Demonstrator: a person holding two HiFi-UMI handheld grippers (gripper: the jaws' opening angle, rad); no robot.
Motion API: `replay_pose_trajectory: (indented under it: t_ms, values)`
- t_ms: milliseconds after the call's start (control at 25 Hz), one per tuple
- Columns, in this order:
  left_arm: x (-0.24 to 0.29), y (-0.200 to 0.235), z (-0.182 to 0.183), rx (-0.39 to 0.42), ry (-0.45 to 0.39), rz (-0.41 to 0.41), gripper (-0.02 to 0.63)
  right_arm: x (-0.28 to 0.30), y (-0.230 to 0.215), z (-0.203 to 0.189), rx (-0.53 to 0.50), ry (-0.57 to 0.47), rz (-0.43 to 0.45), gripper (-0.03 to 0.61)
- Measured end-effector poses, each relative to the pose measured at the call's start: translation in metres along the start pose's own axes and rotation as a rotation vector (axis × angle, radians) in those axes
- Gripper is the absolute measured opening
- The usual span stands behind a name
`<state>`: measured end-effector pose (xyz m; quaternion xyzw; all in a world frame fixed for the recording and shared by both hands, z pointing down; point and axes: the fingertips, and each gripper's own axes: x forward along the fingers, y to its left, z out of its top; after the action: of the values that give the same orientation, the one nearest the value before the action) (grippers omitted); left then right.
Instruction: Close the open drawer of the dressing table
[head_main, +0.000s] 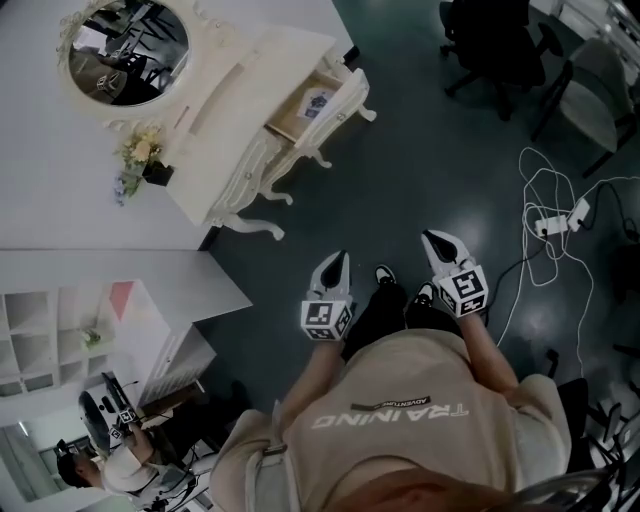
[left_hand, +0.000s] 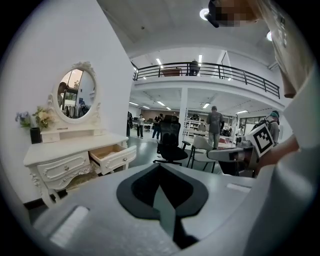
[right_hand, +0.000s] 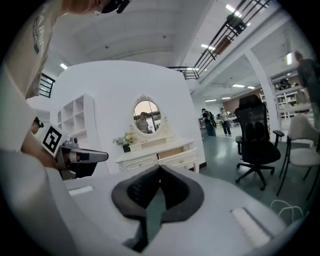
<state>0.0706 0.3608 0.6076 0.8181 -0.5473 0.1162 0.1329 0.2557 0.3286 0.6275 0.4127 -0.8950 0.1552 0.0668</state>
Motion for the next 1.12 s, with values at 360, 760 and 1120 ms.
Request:
replay_pose_trajectory:
  t_ms: [360, 760, 1120]
  values:
    - [0.058, 0.07, 0.016, -0.038, -0.047, 0.022, 0.0, 0.082, -0.015, 0.031, -0.054, 0.036, -0.013, 0.005]
    - [0.134, 0.148, 0.069, -0.083, -0.151, -0.043, 0.0, 0.164, -0.002, 0.103, -0.155, 0.015, 0.007, 0.005]
    - [0.159, 0.173, 0.078, -0.049, -0.146, -0.075, 0.0, 0.22, -0.016, 0.101, -0.148, 0.064, 0.006, 0.005]
